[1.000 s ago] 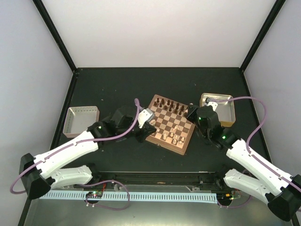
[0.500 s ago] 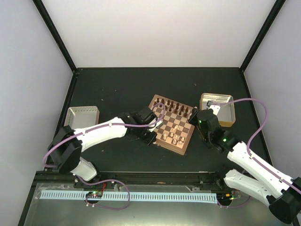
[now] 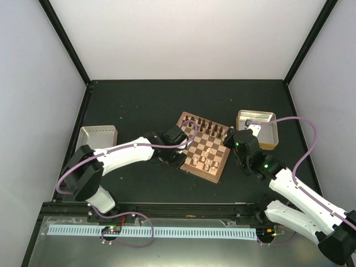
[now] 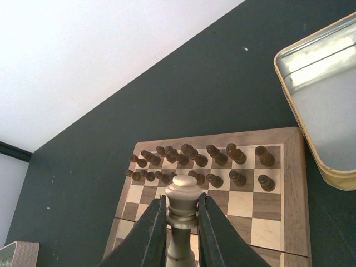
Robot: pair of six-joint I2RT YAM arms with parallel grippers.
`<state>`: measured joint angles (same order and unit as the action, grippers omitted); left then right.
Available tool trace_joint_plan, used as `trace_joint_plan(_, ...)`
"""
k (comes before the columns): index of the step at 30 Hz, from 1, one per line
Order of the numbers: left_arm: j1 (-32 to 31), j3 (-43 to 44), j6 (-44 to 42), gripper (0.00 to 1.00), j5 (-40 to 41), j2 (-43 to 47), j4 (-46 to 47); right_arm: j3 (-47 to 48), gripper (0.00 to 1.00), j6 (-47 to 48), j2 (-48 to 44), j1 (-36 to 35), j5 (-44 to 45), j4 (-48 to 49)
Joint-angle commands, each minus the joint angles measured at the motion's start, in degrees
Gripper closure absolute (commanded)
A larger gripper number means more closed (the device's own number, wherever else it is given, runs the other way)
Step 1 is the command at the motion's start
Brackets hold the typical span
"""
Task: Set up the chess pieces on the board
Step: Place the chess piece on the chessboard.
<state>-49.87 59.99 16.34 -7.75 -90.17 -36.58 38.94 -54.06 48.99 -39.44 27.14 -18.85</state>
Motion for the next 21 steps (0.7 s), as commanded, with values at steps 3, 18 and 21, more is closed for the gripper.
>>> trace_joint_plan(3,1.6,-0.1,3.3,0.98,2.2,1.7,-0.7,-0.4,0.84,0.2,-0.3,0.3,2.0,1.6)
trace_joint_plan(18,8.0,-5.4,7.4,0.98,6.6,8.6,2.8,-0.4,0.84,-0.3,0.4,0.4,1.5,1.7)
trace_joint_plan(21,8.1,-5.4,7.9,0.98,7.7,8.6,4.1,-0.4,0.84,-0.3,0.5,0.4,1.4,1.8)
